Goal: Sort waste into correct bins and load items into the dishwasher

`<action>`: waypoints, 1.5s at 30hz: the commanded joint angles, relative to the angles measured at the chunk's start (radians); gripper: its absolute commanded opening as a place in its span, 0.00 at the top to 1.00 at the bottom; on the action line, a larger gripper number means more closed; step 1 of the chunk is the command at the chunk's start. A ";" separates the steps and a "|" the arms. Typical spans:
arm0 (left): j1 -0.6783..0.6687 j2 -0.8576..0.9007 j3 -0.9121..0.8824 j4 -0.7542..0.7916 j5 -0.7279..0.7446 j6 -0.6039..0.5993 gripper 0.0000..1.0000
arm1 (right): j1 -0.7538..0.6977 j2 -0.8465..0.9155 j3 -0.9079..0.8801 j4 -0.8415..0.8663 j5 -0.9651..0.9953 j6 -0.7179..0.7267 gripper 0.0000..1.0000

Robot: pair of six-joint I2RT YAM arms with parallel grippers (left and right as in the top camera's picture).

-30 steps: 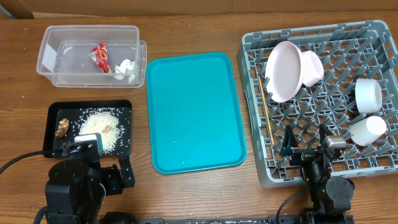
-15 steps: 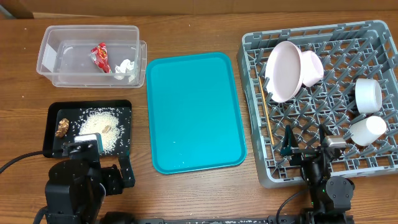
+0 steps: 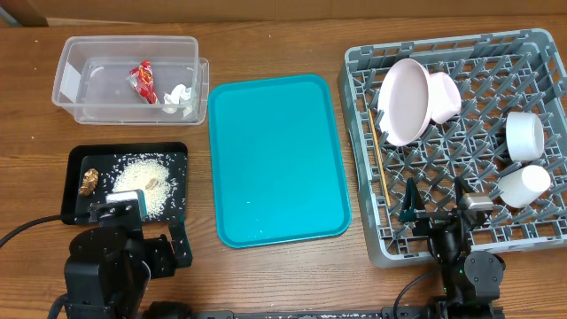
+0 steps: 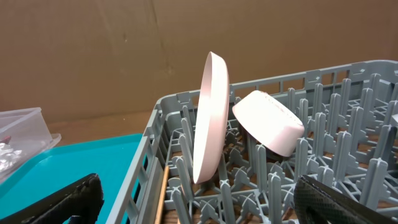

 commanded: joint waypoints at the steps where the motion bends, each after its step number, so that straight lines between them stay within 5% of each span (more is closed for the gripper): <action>1: 0.006 -0.029 -0.029 -0.001 -0.013 -0.005 0.00 | -0.003 -0.010 -0.010 0.008 0.007 0.000 0.00; 5: 0.006 -0.109 -0.158 0.104 -0.013 0.005 0.00 | -0.003 -0.010 -0.010 0.008 0.007 0.000 0.00; 12: 0.006 -0.338 -0.612 0.571 0.028 0.001 0.00 | -0.003 -0.010 -0.010 0.008 0.007 0.000 0.00; 28: 0.006 -0.548 -1.063 1.391 0.052 0.005 0.00 | -0.003 -0.010 -0.010 0.008 0.007 0.000 0.00; 36: 0.014 -0.561 -1.060 1.321 0.146 0.205 0.00 | -0.003 -0.010 -0.010 0.008 0.007 0.001 0.00; 39: 0.014 -0.561 -1.060 1.160 0.138 0.161 0.00 | -0.003 -0.010 -0.010 0.008 0.007 0.000 0.00; 45: 0.014 -0.562 -1.061 1.173 0.137 0.185 0.00 | -0.003 -0.010 -0.010 0.008 0.007 0.000 0.00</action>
